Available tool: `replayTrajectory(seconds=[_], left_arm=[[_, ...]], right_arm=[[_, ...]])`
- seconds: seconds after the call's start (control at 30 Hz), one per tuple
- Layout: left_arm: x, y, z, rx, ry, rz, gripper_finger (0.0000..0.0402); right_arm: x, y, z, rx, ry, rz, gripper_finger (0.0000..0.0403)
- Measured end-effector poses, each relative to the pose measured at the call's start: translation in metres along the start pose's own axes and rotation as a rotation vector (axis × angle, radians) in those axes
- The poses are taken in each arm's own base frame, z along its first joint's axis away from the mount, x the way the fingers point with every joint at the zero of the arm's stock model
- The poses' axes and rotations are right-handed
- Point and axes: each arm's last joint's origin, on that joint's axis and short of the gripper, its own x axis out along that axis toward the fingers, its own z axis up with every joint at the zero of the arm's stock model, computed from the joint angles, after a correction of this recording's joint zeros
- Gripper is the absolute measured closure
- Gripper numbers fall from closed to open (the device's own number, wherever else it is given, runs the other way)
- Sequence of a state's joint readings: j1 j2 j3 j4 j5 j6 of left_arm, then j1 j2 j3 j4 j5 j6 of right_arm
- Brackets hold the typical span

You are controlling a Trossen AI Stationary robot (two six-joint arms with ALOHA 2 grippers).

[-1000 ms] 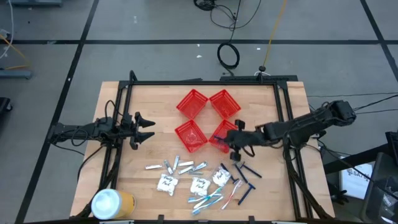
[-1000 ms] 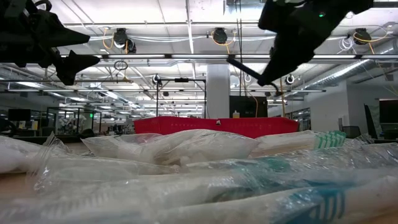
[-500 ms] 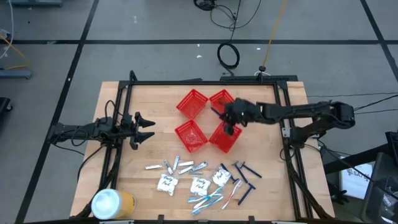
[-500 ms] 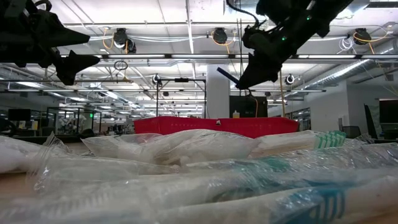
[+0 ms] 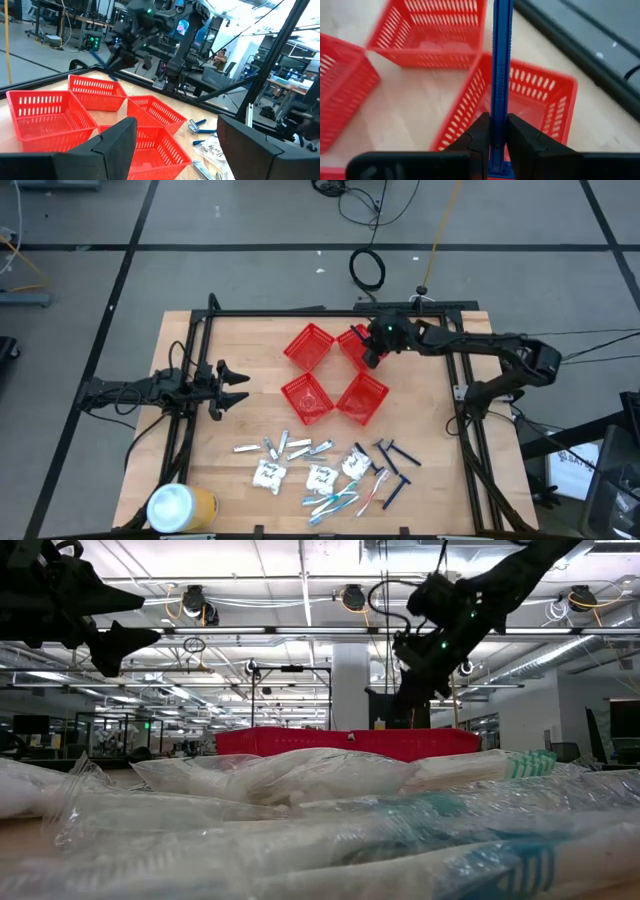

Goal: Pick & Place Travel size toiletries
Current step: Put the blue razor into the top right red bin

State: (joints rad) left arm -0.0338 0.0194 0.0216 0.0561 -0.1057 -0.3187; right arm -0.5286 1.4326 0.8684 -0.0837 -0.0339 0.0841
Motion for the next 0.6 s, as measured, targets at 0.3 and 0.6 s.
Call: replayTrajectory(seconds=[0.3,0.6], left_arm=[[0.0,0.0,0.0,0.0,0.0,0.0,0.0131],[0.0,0.0,0.0,0.0,0.0,0.0,0.0131]], right_arm=[[0.019,-0.008,-0.01,-0.001,0.071,-0.026,0.036],[0.017,-0.008,-0.01,-0.002,0.071,-0.025,0.0353]])
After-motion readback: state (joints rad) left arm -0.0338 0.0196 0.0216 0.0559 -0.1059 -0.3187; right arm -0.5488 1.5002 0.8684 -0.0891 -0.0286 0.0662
